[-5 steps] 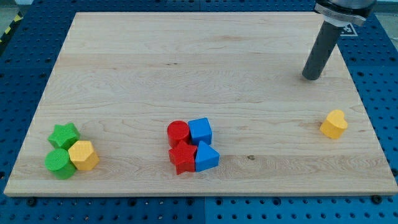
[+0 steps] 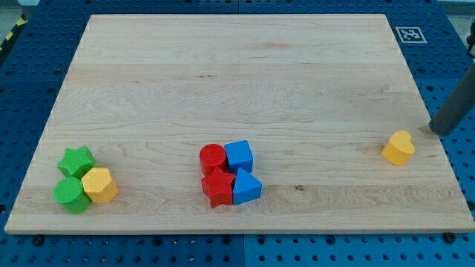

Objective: Place your arm to the right of the yellow heart

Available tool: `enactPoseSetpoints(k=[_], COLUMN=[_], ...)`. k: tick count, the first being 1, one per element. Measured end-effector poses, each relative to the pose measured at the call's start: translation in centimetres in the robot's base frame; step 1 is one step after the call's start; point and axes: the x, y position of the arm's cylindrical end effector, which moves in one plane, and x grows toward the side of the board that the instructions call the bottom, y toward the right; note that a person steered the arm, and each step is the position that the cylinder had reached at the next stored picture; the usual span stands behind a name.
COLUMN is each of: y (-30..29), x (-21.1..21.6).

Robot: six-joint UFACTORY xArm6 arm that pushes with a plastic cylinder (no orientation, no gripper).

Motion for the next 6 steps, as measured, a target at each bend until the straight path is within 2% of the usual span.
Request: enactPoseSetpoints(k=[3,4,5,6], y=[-1.1,-1.5,-5.6,-6.9], x=[3.8,3.8,3.8,3.8])
